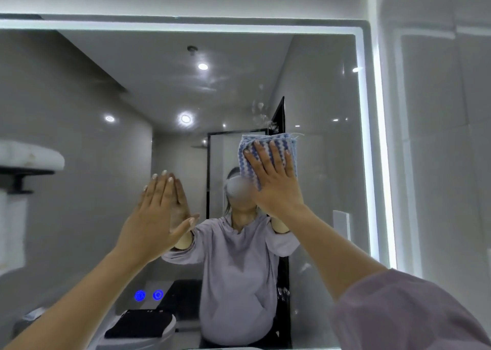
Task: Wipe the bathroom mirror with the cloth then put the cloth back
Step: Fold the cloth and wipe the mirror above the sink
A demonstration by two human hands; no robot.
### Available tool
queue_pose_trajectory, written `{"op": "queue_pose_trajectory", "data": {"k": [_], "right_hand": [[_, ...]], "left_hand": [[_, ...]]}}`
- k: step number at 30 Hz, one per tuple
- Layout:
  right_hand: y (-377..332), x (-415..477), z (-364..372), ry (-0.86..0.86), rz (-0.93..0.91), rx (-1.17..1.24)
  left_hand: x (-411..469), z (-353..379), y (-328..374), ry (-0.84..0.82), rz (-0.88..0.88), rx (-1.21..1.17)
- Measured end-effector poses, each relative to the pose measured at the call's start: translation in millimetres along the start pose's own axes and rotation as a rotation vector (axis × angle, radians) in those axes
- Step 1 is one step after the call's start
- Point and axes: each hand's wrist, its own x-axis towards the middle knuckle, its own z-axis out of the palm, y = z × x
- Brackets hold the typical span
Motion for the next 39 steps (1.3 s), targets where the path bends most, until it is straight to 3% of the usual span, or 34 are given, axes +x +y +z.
{"op": "queue_pose_trajectory", "data": {"k": [8, 16, 29, 39], "right_hand": [[0, -1, 5, 0.035, -0.007, -0.02], [30, 6, -3, 0.037, -0.125, -0.138], [116, 11, -21, 0.123, 0.272, -0.064], [104, 16, -13, 0.236, 0.382, -0.046]], "left_hand": [[10, 44, 11, 0.121, 0.033, -0.048], [10, 53, 8, 0.208, 0.054, -0.099], [10, 52, 11, 0.241, 0.048, -0.108], [9, 49, 13, 0.233, 0.046, -0.102]]}}
